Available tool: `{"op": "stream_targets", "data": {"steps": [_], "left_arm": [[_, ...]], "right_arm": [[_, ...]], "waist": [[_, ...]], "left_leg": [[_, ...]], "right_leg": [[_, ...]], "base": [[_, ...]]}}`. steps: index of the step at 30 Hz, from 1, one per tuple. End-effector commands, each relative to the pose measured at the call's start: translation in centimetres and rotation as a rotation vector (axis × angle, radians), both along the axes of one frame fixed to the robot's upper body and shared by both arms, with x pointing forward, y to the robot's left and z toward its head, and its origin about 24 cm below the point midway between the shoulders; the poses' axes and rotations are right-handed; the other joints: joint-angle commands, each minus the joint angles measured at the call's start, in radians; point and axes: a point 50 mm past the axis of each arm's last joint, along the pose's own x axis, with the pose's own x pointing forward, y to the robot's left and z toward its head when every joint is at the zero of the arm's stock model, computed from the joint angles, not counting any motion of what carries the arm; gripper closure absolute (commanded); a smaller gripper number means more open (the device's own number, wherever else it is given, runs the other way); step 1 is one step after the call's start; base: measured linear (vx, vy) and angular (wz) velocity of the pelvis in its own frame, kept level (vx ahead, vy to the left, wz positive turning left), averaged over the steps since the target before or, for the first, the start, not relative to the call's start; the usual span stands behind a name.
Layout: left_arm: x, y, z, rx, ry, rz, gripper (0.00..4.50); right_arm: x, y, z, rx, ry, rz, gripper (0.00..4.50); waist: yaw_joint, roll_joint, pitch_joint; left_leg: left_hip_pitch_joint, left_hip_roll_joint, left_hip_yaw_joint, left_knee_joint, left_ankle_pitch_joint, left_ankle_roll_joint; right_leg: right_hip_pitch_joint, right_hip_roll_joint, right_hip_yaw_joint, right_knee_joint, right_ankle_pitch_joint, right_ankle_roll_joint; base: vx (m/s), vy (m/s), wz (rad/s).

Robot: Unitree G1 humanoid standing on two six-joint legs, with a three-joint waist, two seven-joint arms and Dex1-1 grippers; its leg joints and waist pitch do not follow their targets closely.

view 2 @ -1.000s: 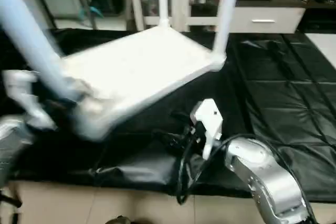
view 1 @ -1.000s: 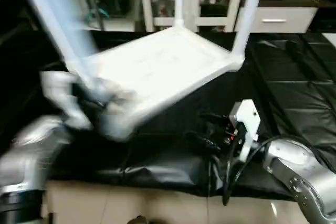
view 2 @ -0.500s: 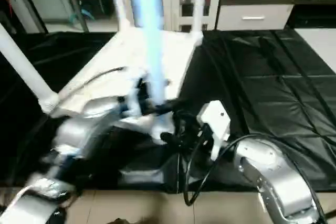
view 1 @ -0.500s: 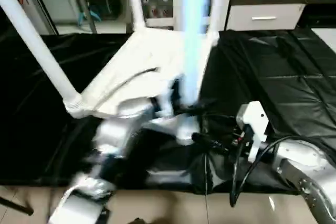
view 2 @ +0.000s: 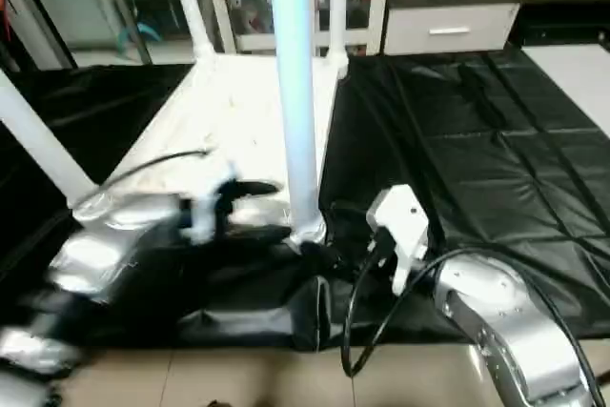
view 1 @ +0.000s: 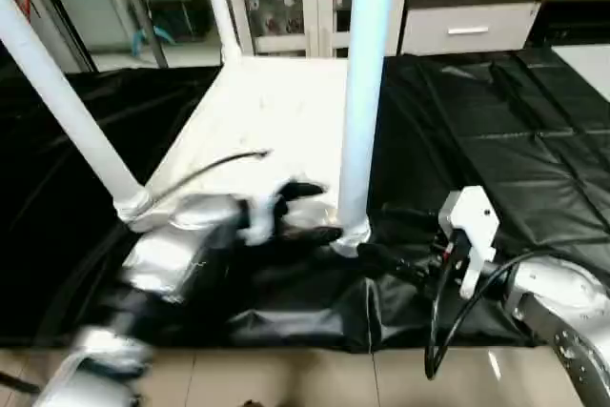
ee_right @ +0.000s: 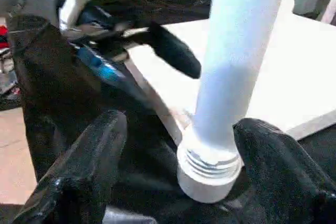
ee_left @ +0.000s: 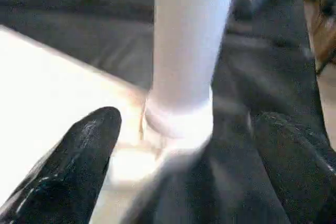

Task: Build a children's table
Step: Rotate table base

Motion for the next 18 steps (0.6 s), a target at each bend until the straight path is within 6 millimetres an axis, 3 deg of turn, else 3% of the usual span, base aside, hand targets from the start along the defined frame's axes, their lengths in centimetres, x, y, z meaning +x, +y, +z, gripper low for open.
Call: {"op": "stream_targets", "data": {"steps": [1,5,7,10,13,16,17,18], "left_arm": [[0.5,1.2,-0.3,0.100,0.012,-0.011,0.03],[1.4,2.0,-1.0,0.225,-0.008,-0.002,0.03],[2.5,2.4,-1.4,0.303,-0.046,0.030,0.03],[3.1,2.4,-1.4,0.340,-0.081,0.056,0.03],[4.0,2.2,-1.5,0.392,-0.097,0.073,0.36],[4.2,2.2,-1.5,0.427,-0.102,0.043,0.70],[4.2,2.1,-1.6,0.430,-0.088,0.014,0.70],[4.0,2.2,-1.8,0.434,-0.060,-0.021,0.79]], "right_arm": [[0.1,0.1,0.4,-0.009,-0.017,0.020,0.85],[0.3,0.1,0.4,-0.020,-0.019,0.031,0.85],[0.4,0.1,0.5,-0.026,-0.022,0.034,0.85],[0.4,0.1,0.5,-0.027,-0.023,0.035,0.85],[0.3,-0.1,0.3,-0.051,-0.018,0.044,0.85],[0.2,-0.2,0.1,-0.073,-0.014,0.049,0.85],[0.2,-0.3,0.1,-0.079,-0.013,0.049,0.85],[0.3,-0.3,0.0,-0.085,-0.015,0.044,0.85]], "waist": [[-0.001,-0.022,-0.051],[0.004,-0.021,-0.053],[0.005,-0.024,-0.056],[0.007,-0.024,-0.061],[0.010,-0.026,-0.064],[0.010,-0.026,-0.060],[0.011,-0.017,-0.059],[0.010,-0.024,-0.057]], "left_leg": [[0.025,0.035,-0.013,-0.083,-0.305,0.006],[0.024,0.034,-0.013,-0.082,-0.276,0.001],[0.020,0.034,-0.013,-0.079,-0.245,0.003],[0.016,0.034,-0.014,-0.074,-0.199,0.017],[0.015,0.032,-0.010,-0.065,-0.149,0.050],[0.015,0.033,-0.009,-0.067,-0.169,0.055],[0.017,0.034,-0.011,-0.069,-0.190,0.048],[0.017,0.035,-0.010,-0.072,-0.208,0.041]], "right_leg": [[0.022,-0.035,0.025,-0.081,-0.251,-0.187],[0.025,-0.039,0.028,-0.079,-0.225,-0.181],[0.030,-0.042,0.028,-0.075,-0.164,-0.192],[0.037,-0.045,0.027,-0.067,-0.087,-0.208],[0.039,-0.044,0.026,-0.063,-0.023,-0.233],[0.038,-0.045,0.025,-0.066,-0.057,-0.242],[0.038,-0.047,0.025,-0.068,-0.092,-0.241],[0.037,-0.047,0.026,-0.073,-0.122,-0.239]], "base": [[0.000,0.000,0.00],[0.000,0.000,0.00],[0.000,0.000,0.00],[0.000,0.000,0.00],[0.000,0.000,0.00],[0.000,0.000,0.00],[0.000,0.000,0.00],[0.000,0.000,0.00]]}}
